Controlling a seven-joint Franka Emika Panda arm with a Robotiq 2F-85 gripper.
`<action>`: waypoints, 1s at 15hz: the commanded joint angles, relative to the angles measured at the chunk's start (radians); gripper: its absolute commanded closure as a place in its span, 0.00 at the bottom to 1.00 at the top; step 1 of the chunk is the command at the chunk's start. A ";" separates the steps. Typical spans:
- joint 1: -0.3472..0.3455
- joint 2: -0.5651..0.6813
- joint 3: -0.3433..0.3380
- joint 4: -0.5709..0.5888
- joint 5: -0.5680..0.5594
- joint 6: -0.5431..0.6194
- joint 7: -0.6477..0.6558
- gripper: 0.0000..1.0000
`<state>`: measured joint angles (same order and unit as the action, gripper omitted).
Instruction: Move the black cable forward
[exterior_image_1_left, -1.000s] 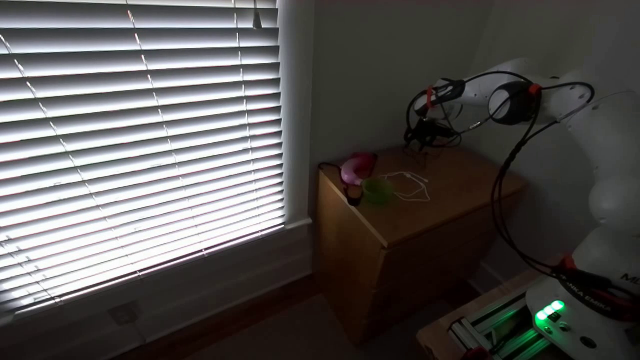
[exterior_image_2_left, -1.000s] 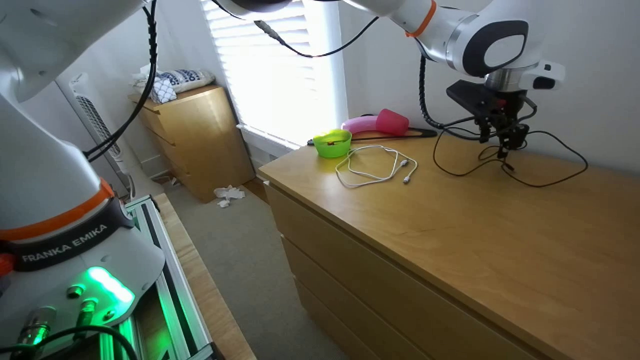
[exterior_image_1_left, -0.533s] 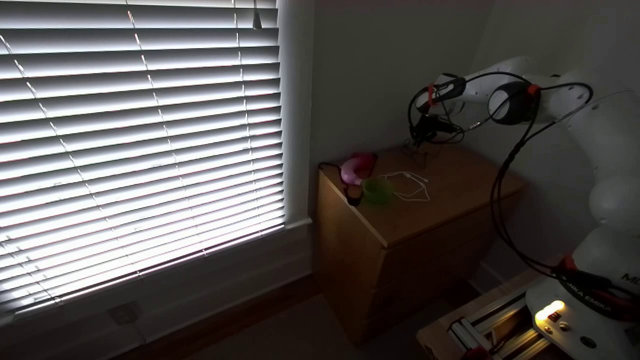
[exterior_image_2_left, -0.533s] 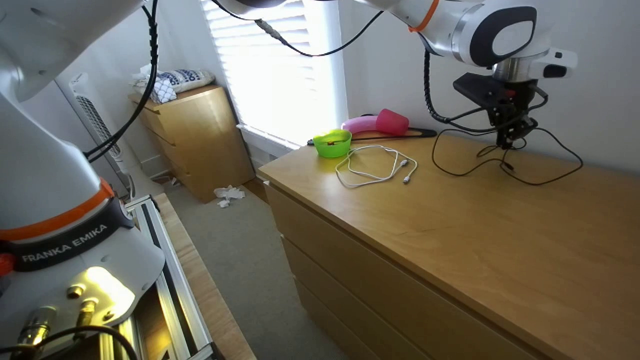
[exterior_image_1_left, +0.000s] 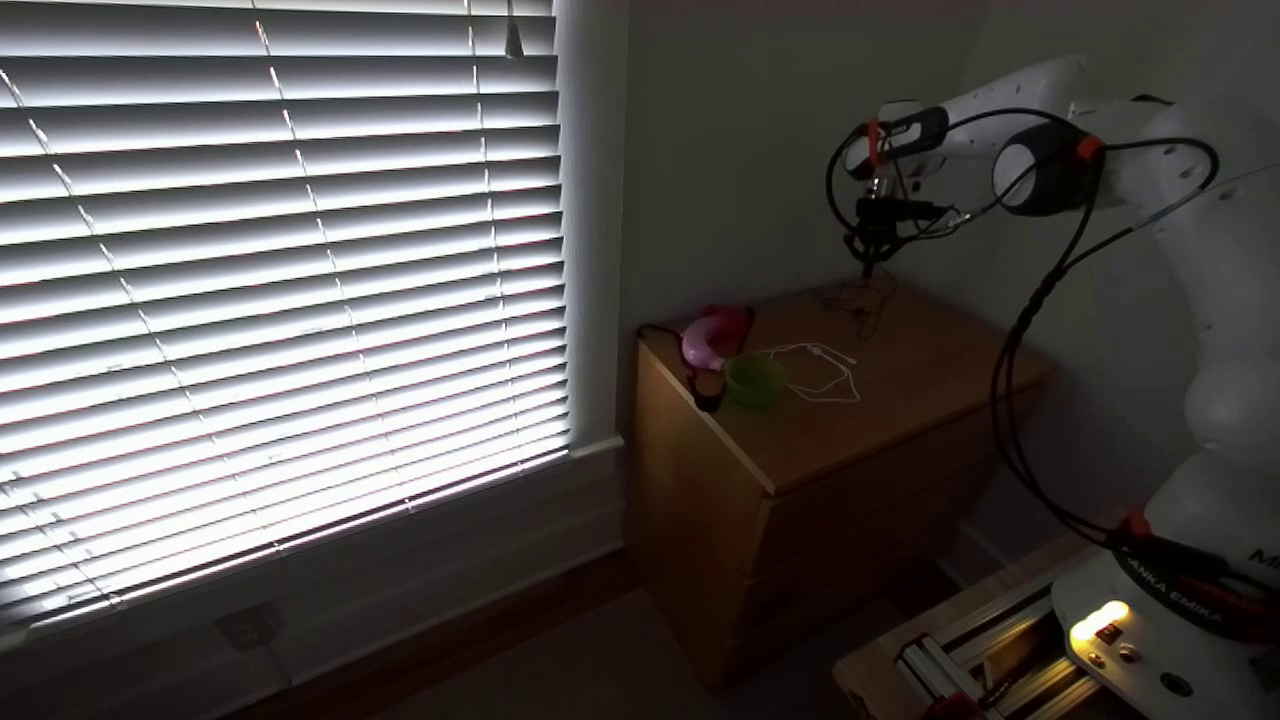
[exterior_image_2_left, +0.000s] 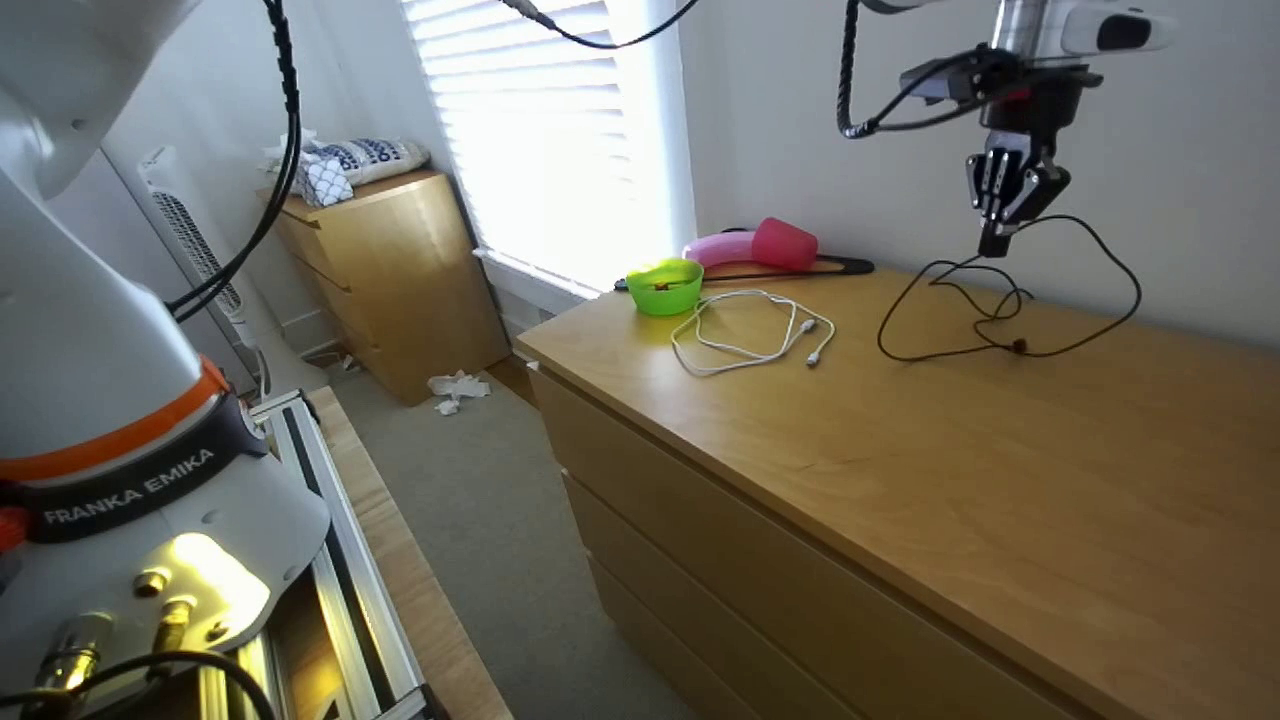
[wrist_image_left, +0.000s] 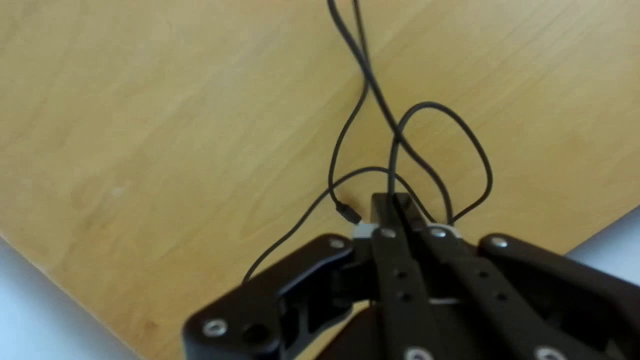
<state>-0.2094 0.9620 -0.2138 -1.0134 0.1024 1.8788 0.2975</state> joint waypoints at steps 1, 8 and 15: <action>0.015 -0.161 -0.020 -0.142 -0.011 -0.165 0.010 0.99; -0.004 -0.438 -0.113 -0.414 -0.025 -0.341 -0.007 0.99; -0.022 -0.771 -0.140 -0.712 -0.096 -0.268 0.044 0.99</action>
<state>-0.2308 0.3776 -0.3647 -1.5349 0.0505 1.5447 0.3010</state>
